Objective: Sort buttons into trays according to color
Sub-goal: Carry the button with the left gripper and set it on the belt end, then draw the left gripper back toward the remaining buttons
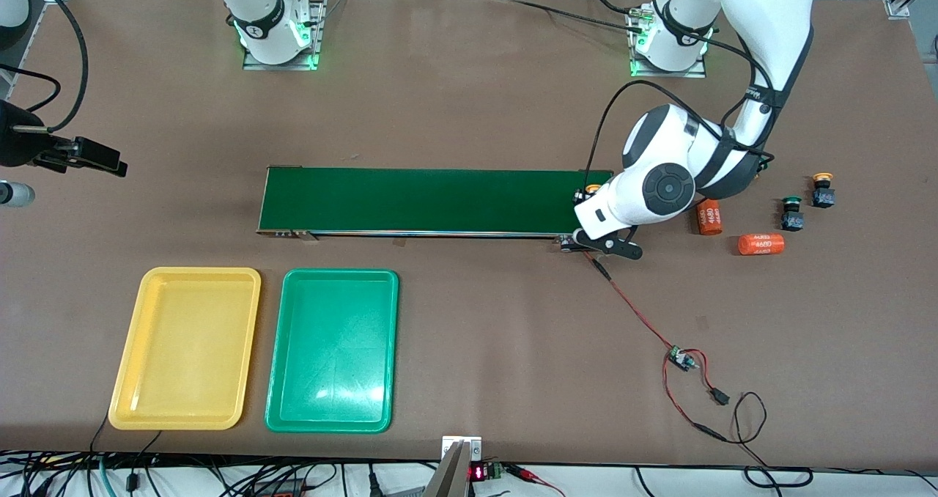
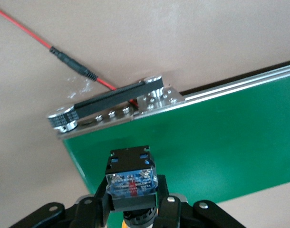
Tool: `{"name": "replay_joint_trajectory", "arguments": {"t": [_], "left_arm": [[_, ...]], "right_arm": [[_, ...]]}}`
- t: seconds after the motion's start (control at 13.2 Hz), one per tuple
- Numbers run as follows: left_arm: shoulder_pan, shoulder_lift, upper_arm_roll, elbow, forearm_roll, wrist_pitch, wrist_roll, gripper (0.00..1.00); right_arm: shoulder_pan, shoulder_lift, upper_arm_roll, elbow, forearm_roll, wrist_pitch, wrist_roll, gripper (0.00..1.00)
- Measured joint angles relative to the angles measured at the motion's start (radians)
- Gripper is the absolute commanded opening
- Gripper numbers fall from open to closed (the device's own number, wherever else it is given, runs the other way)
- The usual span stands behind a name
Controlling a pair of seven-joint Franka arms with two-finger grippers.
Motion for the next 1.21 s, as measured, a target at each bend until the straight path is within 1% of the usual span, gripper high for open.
{"name": "replay_joint_trajectory", "arguments": {"t": [0.23,0.3,0.38,0.45,0.53,0.61,0.83,0.99,1.06,1.21], "left_arm": [[-0.001,0.002,-0.005,-0.067,0.000,0.096,0.000,0.03],[-0.001,0.003,-0.005,-0.083,0.000,0.110,0.000,0.07],[-0.001,0.003,-0.006,-0.093,0.000,0.116,0.000,0.14],[-0.002,0.003,-0.007,-0.097,0.000,0.118,0.000,0.37],[-0.003,0.002,-0.008,-0.098,0.000,0.118,0.000,0.91],[-0.004,0.002,-0.010,-0.098,0.000,0.118,0.000,1.00],[-0.004,-0.018,-0.011,-0.090,0.000,0.119,0.000,1.00],[0.009,-0.070,0.001,-0.081,0.000,0.105,-0.003,1.00],[0.037,-0.103,0.010,-0.079,0.000,0.079,-0.003,1.00],[0.154,-0.150,0.020,-0.080,0.002,0.003,0.012,1.00]], "right_arm": [[0.000,0.000,0.000,0.000,0.000,0.000,0.000,1.00],[0.000,0.000,0.000,0.000,0.000,0.000,0.000,1.00],[0.000,0.000,0.000,0.000,0.000,0.000,0.000,1.00],[0.000,0.000,0.000,0.000,0.000,0.000,0.000,1.00],[0.000,0.000,0.000,0.000,0.000,0.001,0.000,1.00],[0.000,0.000,0.000,0.000,0.000,0.001,0.000,1.00],[0.000,0.001,0.000,0.000,0.006,0.002,0.000,1.00],[-0.004,0.004,-0.001,0.000,0.023,0.002,0.000,1.00],[-0.009,0.005,-0.002,0.000,0.028,0.003,0.000,1.00],[-0.015,0.006,-0.003,0.000,0.032,0.003,0.000,1.00]]}}
